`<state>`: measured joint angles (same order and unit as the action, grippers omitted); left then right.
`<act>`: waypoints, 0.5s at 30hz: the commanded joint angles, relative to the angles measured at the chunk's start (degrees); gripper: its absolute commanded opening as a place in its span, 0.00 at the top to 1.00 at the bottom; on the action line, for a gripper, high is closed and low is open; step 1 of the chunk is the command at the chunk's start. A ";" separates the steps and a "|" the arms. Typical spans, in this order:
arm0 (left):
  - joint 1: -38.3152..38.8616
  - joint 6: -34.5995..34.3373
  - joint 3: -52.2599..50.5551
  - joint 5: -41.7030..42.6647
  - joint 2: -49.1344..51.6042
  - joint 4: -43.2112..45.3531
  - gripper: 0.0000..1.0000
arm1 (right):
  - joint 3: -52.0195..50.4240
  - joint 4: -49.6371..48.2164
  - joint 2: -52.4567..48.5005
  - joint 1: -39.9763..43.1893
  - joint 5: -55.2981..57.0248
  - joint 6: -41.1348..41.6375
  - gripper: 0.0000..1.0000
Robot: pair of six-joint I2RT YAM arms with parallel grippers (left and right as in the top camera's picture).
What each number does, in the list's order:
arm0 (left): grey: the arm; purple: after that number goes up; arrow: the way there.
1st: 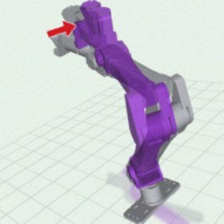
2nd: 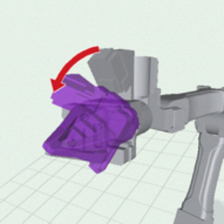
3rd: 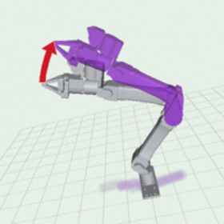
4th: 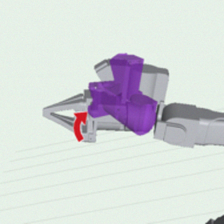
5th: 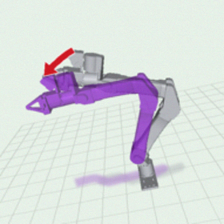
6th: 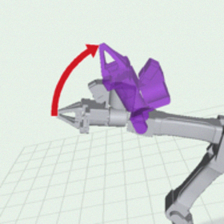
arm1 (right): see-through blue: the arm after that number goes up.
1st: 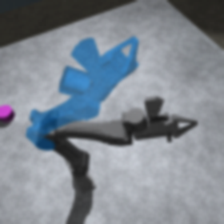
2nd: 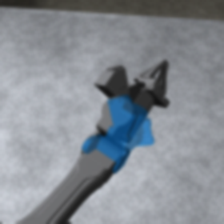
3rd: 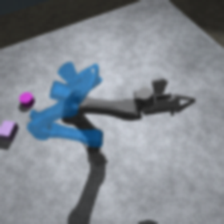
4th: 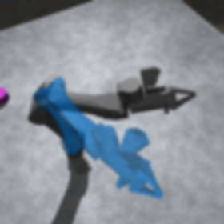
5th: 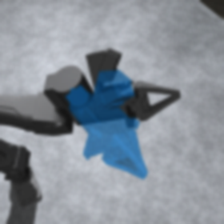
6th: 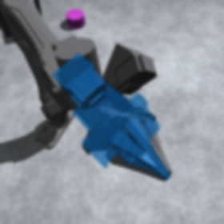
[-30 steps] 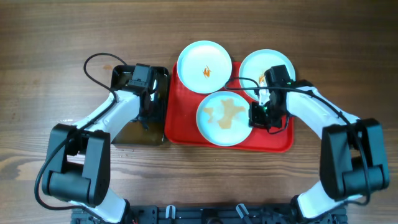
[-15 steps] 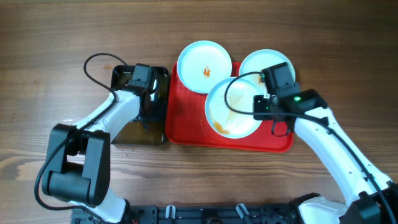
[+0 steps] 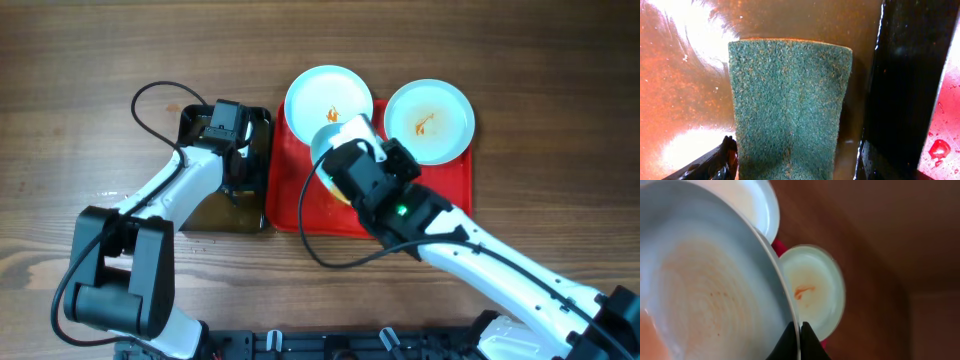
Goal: Clean dirty plates on tray and stack at the side
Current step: 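Lift the cleaned lower plate with the right gripper and place it right of tray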
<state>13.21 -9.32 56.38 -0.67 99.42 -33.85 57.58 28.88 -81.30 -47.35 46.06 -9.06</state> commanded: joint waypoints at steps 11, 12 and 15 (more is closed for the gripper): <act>0.00 -0.52 0.11 0.85 -1.36 0.44 0.22 | 1.44 -8.17 0.96 -1.97 9.53 -11.13 0.96; 0.00 -0.52 0.11 0.85 -1.36 0.44 0.22 | 1.44 -6.97 0.96 -1.11 7.30 -6.27 0.96; 0.00 -0.52 0.11 0.85 -1.36 0.44 0.22 | 1.44 -2.40 0.96 3.91 -1.40 9.11 0.96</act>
<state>13.21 -9.30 56.38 -0.54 99.42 -33.65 57.71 24.05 -81.30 -47.44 53.01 -16.19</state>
